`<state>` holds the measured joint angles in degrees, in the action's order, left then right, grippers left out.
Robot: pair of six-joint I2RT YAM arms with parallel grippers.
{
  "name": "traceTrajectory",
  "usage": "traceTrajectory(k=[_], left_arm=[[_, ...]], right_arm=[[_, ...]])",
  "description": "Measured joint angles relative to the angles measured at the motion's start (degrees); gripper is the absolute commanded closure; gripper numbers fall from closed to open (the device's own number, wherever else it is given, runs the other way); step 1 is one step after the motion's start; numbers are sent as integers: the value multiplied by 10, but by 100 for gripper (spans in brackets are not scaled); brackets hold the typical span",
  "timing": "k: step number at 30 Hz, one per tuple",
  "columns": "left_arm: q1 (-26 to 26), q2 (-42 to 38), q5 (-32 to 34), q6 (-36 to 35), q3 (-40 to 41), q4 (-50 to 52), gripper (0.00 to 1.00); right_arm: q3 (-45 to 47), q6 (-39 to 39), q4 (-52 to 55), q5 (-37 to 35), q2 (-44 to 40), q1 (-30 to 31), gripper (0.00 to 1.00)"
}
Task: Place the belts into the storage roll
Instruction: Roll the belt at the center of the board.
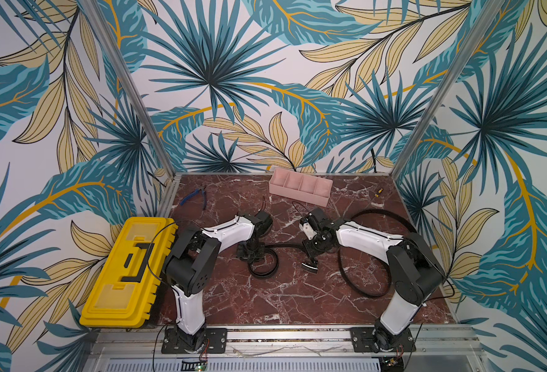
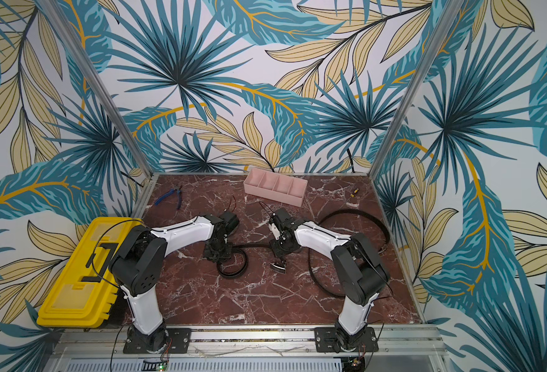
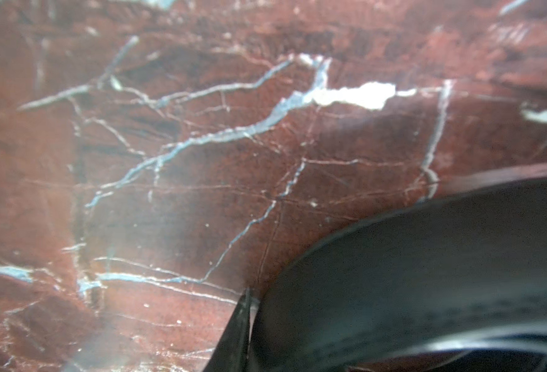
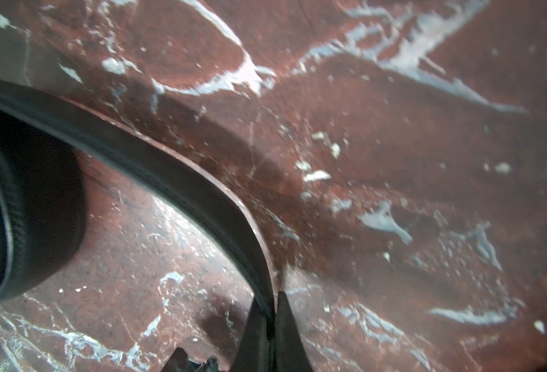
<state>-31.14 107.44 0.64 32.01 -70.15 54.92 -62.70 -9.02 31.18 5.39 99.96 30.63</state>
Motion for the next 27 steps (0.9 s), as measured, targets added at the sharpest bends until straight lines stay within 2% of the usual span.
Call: traceTrajectory(k=[1, 5, 12, 20, 23, 27], left_arm=[[0, 0, -1, 1, 0, 0, 79], [-1, 3, -8, 7, -4, -1, 100], [-3, 11, -9, 25, -14, 8, 100], [-9, 19, -13, 97, -24, 17, 100], [-15, 19, -15, 140, -25, 17, 100], [-24, 19, -19, 196, -25, 14, 100]], right_arm=[[6, -7, 0, 2, -4, -1, 100], [37, -38, -22, 24, -29, 1, 100], [87, -87, -45, 46, -70, 23, 100], [108, -165, -62, 33, -81, 112, 100], [106, -195, -74, 30, -71, 141, 95], [95, -225, -88, 30, -50, 162, 84]])
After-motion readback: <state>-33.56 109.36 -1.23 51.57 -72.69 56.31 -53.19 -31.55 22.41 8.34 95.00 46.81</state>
